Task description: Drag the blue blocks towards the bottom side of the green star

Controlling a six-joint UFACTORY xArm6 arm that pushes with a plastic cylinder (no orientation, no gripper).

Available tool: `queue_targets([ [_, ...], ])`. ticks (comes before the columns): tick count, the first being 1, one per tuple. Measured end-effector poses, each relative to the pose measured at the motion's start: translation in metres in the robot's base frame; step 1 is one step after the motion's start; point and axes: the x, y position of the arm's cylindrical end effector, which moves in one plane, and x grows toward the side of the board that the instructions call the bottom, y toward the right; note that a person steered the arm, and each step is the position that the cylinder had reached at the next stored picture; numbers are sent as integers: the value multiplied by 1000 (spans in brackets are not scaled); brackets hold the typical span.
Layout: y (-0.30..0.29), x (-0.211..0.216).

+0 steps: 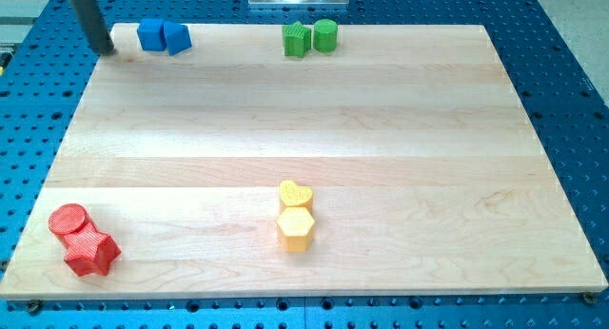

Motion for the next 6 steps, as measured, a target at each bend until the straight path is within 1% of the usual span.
queue_targets([
  [1,55,-25],
  [2,86,-10],
  [3,121,32],
  [4,179,55],
  [5,192,64],
  [6,181,40],
])
